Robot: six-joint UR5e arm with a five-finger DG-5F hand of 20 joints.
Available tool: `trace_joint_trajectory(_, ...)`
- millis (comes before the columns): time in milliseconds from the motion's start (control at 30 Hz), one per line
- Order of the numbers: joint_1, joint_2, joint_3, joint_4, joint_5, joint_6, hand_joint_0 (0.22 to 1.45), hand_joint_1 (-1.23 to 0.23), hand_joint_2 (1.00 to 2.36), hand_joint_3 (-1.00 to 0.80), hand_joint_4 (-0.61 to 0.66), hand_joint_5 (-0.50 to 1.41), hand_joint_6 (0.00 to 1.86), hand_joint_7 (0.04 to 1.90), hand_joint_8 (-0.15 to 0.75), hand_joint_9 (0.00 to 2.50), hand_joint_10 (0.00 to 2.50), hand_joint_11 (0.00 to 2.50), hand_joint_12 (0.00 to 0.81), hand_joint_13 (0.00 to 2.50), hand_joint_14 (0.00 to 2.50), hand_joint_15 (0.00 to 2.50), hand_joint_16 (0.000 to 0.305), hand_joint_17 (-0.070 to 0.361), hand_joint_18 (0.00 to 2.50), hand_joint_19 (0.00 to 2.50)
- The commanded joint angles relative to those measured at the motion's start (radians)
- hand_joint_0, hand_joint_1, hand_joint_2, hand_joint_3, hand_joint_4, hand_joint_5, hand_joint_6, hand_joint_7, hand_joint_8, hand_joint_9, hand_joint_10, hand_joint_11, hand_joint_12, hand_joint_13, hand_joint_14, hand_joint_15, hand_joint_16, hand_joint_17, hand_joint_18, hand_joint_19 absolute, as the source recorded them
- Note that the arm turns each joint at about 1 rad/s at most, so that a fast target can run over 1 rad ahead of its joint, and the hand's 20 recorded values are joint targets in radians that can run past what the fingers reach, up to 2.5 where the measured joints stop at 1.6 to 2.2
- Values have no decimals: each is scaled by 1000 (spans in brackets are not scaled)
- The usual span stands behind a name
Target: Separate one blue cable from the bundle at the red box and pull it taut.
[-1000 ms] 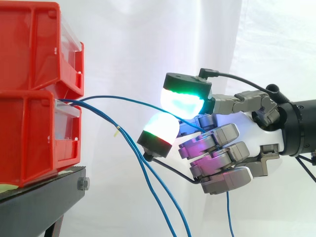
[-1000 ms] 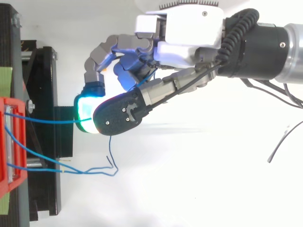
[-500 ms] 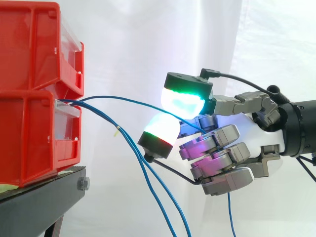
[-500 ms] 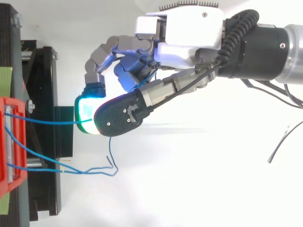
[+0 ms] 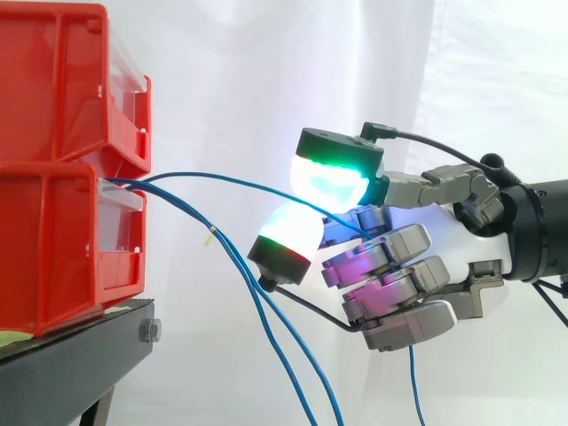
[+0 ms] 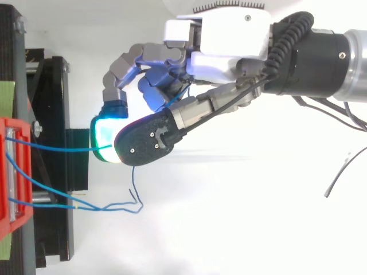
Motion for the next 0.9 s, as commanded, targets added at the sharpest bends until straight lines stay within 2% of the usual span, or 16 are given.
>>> trace_joint_trajectory(0,0,0,0,2,0,0,631,-677,1008,-383,97,-145,944,944,275,693,2500,1134,355,833,2500,1245,43,97,1122,1789)
trace_joint_trajectory(400,0,0,0,2,1,0,621,-633,1005,-430,101,-143,939,943,269,699,2500,1108,356,839,2500,1254,43,96,1126,1795)
trace_joint_trajectory(600,0,0,0,2,1,0,651,-771,1014,-186,85,-135,935,1010,288,712,2500,1080,363,863,2500,1213,46,103,1131,1681)
trace_joint_trajectory(867,1,0,0,2,0,0,661,-815,1017,-93,6,-128,939,1042,290,719,2500,1087,365,869,2500,1211,47,106,1139,1658)
